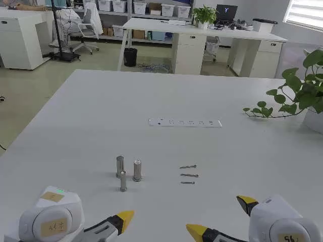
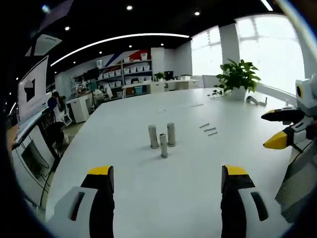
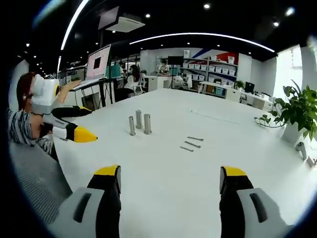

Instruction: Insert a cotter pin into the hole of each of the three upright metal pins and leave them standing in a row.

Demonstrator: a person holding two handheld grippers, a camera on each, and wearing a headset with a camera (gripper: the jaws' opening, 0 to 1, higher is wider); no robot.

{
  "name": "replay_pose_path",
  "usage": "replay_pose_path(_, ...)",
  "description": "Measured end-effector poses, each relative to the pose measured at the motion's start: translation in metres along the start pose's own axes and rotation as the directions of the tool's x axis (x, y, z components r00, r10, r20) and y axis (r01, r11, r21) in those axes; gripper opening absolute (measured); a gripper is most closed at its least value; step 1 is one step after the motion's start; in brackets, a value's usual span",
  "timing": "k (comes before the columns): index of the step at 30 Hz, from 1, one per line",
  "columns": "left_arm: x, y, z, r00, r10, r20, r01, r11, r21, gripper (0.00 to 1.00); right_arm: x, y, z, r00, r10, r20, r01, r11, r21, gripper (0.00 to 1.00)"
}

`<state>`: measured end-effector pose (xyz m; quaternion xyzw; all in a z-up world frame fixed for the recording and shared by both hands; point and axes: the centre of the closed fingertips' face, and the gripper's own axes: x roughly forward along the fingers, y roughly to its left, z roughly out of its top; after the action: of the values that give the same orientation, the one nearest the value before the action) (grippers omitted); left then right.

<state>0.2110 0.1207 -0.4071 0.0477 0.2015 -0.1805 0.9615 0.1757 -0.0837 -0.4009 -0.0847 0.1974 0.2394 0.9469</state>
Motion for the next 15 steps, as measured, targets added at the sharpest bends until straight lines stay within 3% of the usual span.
replay_pose_path(1, 0.002, 0.001, 0.0, 0.9999, -0.001, -0.013, 0.001, 1.0, 0.019, 0.75, 0.0, 0.001, 0.0, 1.0, 0.003, 0.0, -0.003, 1.0, -0.004, 0.78)
replay_pose_path(5, 0.009, 0.001, 0.012, 0.9997, -0.011, 0.022, 0.01, 1.0, 0.024, 0.73, 0.001, 0.002, 0.001, 0.9999, 0.01, -0.002, -0.01, 1.0, -0.017, 0.78)
replay_pose_path(15, 0.013, -0.003, 0.011, 0.9997, -0.021, 0.007, 0.021, 0.999, 0.027, 0.74, 0.002, -0.002, 0.001, 1.0, -0.001, 0.002, 0.001, 1.0, 0.002, 0.77)
